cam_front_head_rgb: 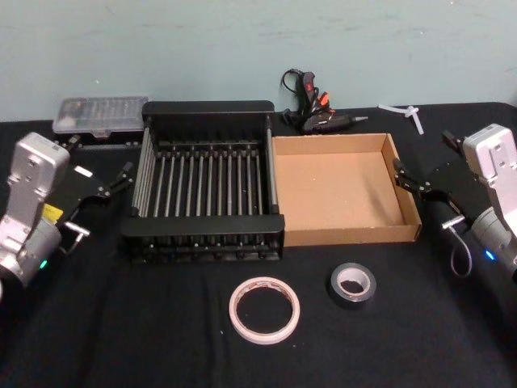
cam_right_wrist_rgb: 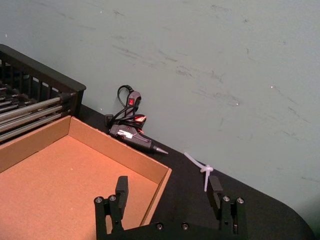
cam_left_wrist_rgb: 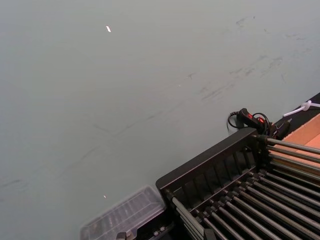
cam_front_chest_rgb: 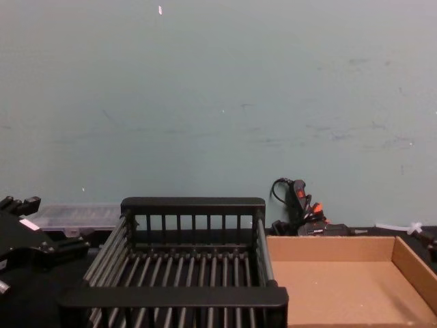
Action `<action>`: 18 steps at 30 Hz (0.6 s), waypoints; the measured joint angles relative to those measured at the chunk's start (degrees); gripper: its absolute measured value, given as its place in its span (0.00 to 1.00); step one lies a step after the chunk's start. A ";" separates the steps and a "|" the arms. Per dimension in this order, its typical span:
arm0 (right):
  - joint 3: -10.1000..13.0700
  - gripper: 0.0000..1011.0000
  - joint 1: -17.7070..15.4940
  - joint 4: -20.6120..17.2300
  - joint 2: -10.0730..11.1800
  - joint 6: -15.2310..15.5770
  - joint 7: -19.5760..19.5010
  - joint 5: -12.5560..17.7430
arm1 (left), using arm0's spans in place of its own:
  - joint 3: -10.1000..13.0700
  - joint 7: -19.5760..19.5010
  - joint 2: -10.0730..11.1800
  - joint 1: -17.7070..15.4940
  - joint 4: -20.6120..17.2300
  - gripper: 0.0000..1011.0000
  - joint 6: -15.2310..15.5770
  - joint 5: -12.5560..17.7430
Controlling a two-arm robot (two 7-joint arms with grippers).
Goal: Pick up the white tape and place it into the black box , Pick up the silver tape and place it into the brown box.
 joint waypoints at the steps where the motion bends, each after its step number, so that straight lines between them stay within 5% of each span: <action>1: 0.00 0.99 0.00 0.00 0.00 0.00 0.00 0.00 | 0.00 0.00 0.00 0.00 0.00 0.99 0.00 0.00; 18: 0.00 0.99 0.00 0.00 0.00 0.00 0.00 0.00 | 0.00 0.00 0.00 0.00 0.00 0.99 0.00 0.00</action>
